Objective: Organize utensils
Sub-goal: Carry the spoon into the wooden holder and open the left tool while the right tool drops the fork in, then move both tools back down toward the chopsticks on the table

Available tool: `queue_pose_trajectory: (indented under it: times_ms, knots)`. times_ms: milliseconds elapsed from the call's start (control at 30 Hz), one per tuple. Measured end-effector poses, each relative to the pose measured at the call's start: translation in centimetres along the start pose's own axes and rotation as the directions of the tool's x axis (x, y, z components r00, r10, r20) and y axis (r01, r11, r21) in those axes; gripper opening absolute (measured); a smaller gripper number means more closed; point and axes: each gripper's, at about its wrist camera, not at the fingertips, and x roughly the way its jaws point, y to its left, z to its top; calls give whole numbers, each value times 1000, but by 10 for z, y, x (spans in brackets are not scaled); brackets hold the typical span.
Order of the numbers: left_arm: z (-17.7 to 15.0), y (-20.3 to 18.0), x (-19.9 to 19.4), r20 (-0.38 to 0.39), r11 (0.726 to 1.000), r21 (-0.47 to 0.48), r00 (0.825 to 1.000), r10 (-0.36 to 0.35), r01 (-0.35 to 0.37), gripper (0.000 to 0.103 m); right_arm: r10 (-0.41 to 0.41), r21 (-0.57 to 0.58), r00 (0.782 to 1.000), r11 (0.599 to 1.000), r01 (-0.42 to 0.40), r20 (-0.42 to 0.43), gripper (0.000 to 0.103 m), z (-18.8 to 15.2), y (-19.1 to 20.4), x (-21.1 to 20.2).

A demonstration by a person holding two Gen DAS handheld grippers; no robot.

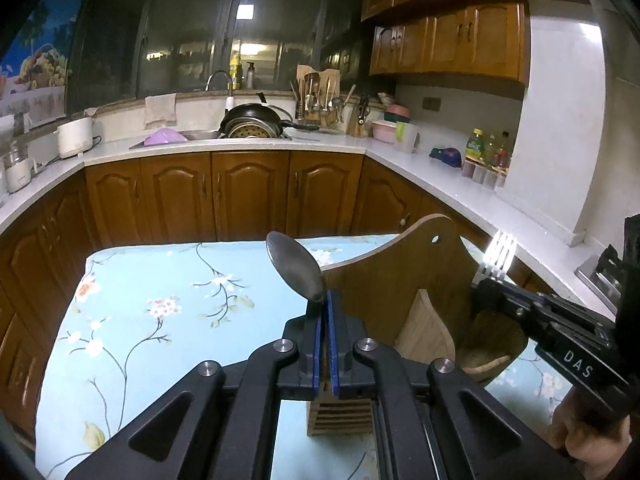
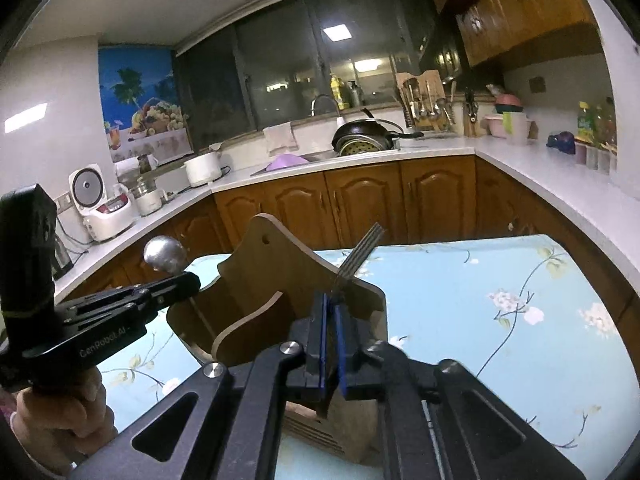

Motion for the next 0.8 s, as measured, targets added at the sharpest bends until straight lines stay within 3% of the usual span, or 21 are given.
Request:
queue_pose_trajectory:
  times_ms: [33, 100, 200, 267, 500, 600, 667, 800]
  knots:
    - [1, 0, 0, -5, 1000, 0, 1000, 0, 0, 7, -3, 12, 1000, 1000, 3, 1, 9, 1, 0, -1]
    - [-1, -1, -5, -6, 1000, 0, 1000, 10, -10, 24, -15, 25, 1000, 1000, 15, 3, 14, 2, -3, -4]
    - [0, 2, -15, 17, 1000, -13, 1000, 21, -21, 34, -13, 51, 1000, 999, 12, 19, 33, 6, -6, -14]
    - [-1, 4, -22, 18, 999, -35, 1000, 21, -21, 40, -15, 68, 999, 998, 13, 33, 47, 7, -7, -22]
    - [-23, 8, -55, 27, 997, -71, 999, 32, -30, 56, -3, 115, 998, 993, -5, 70, 66, 6, -10, -53]
    - [-35, 11, -71, 18, 995, -88, 999, 40, -38, 68, 5, 140, 997, 990, -16, 81, 80, -3, -12, -72]
    - [-43, 15, -84, 9, 994, -105, 999, 45, -44, 71, 16, 156, 996, 987, -28, 82, 90, -11, -14, -84]
    - [-64, 19, -111, -35, 989, -135, 998, 56, -61, 75, 15, 179, 998, 984, -25, 56, 94, -27, -15, -107]
